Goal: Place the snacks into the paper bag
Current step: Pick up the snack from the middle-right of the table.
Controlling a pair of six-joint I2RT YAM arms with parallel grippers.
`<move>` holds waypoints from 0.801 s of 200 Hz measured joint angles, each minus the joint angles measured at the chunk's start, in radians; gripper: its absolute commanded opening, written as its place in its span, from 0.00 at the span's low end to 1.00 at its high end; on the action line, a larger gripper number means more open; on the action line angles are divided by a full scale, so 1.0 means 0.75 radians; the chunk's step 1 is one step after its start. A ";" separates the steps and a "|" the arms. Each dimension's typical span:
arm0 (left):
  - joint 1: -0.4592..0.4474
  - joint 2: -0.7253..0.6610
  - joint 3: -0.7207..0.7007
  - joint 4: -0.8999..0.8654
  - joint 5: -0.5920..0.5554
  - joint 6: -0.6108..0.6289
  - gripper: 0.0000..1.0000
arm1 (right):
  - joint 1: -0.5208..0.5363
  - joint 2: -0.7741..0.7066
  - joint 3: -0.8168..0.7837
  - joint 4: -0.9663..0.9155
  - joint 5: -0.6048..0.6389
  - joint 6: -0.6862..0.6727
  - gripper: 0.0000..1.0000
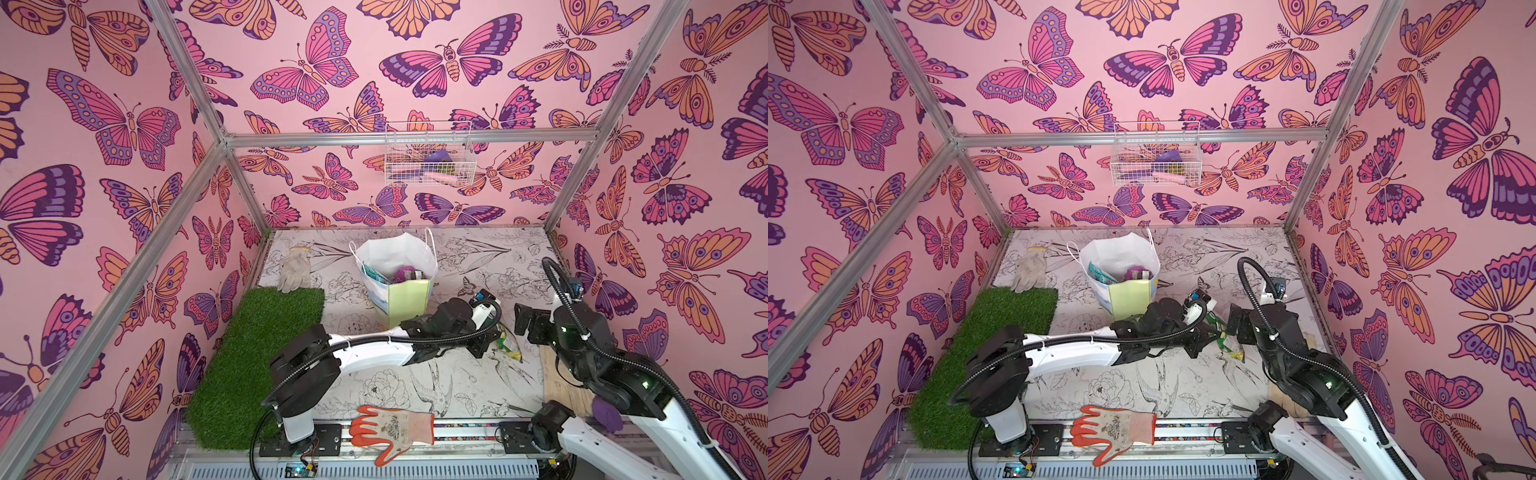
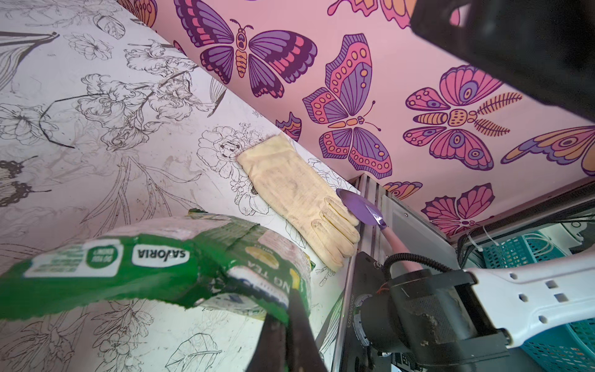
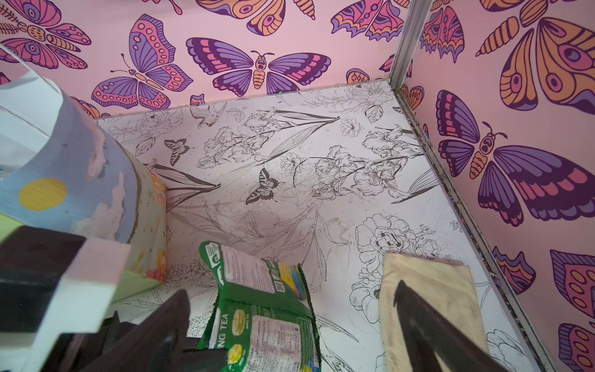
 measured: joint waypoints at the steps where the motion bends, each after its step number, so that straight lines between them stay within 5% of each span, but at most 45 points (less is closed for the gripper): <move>1: 0.000 -0.001 0.000 -0.001 -0.001 0.000 0.00 | 0.000 0.000 0.000 0.000 0.000 0.001 0.99; 160: -0.026 -0.285 -0.006 -0.140 -0.107 0.194 0.00 | -0.001 -0.017 -0.007 0.000 0.017 0.023 0.99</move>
